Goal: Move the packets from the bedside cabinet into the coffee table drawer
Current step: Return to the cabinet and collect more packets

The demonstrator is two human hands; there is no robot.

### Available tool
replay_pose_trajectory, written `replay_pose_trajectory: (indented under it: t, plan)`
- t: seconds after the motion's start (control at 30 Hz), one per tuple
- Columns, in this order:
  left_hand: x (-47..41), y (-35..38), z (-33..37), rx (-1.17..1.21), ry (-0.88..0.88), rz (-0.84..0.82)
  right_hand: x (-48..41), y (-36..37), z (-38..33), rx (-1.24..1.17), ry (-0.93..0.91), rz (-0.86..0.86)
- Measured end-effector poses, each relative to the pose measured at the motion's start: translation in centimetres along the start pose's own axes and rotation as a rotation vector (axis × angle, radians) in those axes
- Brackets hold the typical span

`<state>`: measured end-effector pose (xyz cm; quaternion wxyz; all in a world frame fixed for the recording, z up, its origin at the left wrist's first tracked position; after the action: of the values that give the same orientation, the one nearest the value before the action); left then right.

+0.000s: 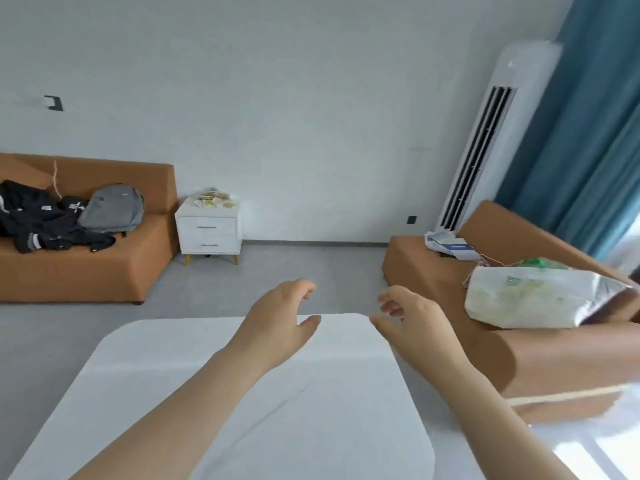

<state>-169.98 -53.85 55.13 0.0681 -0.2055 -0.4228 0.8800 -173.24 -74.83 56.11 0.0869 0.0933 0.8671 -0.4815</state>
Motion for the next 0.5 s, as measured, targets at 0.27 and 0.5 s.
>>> replay_pose_trajectory:
  t: [0.27, 0.5]
  plan:
    - [-5.2, 10.2, 16.2, 0.049, 0.243, -0.125, 4.6, -12.8, 13.5, 0.099, 0.186, 0.195]
    - [-7.6, 20.3, 30.2, 0.124, 0.325, -0.171, 8.3, -23.9, 25.4, 0.180, 0.293, 0.269]
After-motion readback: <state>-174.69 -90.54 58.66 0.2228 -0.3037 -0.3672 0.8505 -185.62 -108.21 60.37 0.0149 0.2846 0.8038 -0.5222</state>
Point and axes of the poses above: each hand's wrist, its own x-axis away from the middle knuckle, its own y-axis out of the palm, z = x × y, the point moved 4 cm from there along -x, towards the middle knuckle, and after that the axes turned 1 degree about -y, right-handed, at the moved point
